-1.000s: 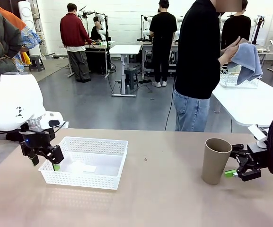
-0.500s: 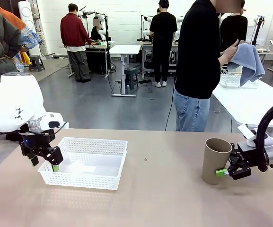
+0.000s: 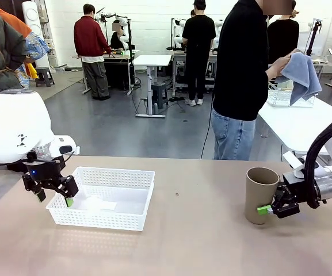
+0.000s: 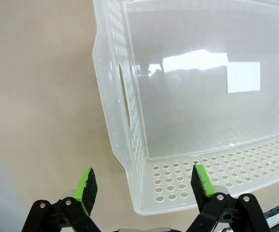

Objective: Clean and organize the cups into the basket.
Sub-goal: Pick up the Organizing basket and move it to the center of the table, then pick up the Reusable plastic cup from the right side of the table and place it inside the Organizing basket.

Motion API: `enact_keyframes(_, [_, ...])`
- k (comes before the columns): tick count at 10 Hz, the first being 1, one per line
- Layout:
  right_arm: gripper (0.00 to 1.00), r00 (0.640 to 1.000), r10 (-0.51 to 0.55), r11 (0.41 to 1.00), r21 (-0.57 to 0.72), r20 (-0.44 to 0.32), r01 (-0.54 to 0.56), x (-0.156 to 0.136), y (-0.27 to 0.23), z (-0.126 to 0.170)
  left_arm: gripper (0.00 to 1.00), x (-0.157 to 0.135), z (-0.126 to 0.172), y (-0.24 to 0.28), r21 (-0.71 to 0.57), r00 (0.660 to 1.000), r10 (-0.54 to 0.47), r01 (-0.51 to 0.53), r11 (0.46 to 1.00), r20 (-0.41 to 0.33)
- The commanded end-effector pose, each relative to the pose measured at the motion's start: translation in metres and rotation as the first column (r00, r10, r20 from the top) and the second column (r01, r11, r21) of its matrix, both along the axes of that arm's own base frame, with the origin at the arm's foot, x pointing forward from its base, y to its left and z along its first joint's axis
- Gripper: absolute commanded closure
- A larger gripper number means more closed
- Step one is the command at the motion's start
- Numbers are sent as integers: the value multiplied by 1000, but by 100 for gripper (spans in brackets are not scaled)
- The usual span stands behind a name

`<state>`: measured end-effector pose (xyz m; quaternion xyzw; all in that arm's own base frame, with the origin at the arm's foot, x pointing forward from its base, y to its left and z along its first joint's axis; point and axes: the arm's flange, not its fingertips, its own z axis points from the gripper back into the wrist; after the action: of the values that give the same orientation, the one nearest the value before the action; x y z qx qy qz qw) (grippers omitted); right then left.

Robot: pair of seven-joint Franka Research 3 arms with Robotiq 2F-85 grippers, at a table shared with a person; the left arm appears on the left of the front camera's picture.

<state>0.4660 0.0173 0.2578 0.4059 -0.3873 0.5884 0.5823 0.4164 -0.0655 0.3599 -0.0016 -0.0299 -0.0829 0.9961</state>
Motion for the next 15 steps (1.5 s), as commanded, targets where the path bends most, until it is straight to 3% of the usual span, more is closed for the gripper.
enact_keyframes(1, [0, 1000, -22, 1000, 15, -11, 22, 8, 8, -2, 0, 2, -7, -2, 18, 999, 51, -52, 998, 18])
enact_keyframes(7, [0, 999, -2, 1000, 15, -42, 3, 8, 19, -7, 0, 4, -11, -2, 32, 998, 70, -70, 997, 1])
enact_keyframes(8, [49, 999, 14, 1000, 16, -32, -14, 9, 18, -9, 30, 3, -10, -1, 18, 999, 37, -37, 999, -11])
enact_keyframes(9, [60, 999, 20, 1000, 16, -36, -19, 8, 17, -10, 57, 3, -11, -1, 31, 999, 48, -48, 998, -11])
enact_keyframes(10, [100, 999, 20, 1000, 20, -34, -19, 8, 17, -10, 87, 3, -12, -1, 35, 999, 45, -44, 998, -15])
enact_keyframes(11, [100, 999, 21, 1000, 21, -34, -20, 8, 16, -10, 100, 3, -12, 0, 36, 999, 42, -41, 999, -19])
enact_keyframes(12, [100, 999, 22, 1000, 22, -35, -21, 8, 16, -10, 100, 3, -12, 1, 34, 999, 44, -43, 998, -21])
enact_keyframes(13, [79, 999, 21, 1000, 24, -39, -20, 9, 15, -11, 100, 3, -12, 1, 32, 999, 47, -46, 998, -22])
enact_keyframes(14, [79, 999, 22, 999, 27, -39, -20, 9, 14, -11, 92, 3, -12, 2, 30, 999, 50, -49, 998, -22])
enact_keyframes(15, [100, 999, 22, 999, 28, -39, -21, 9, 14, -11, 100, 3, -11, 3, 30, 999, 50, -49, 998, -22])
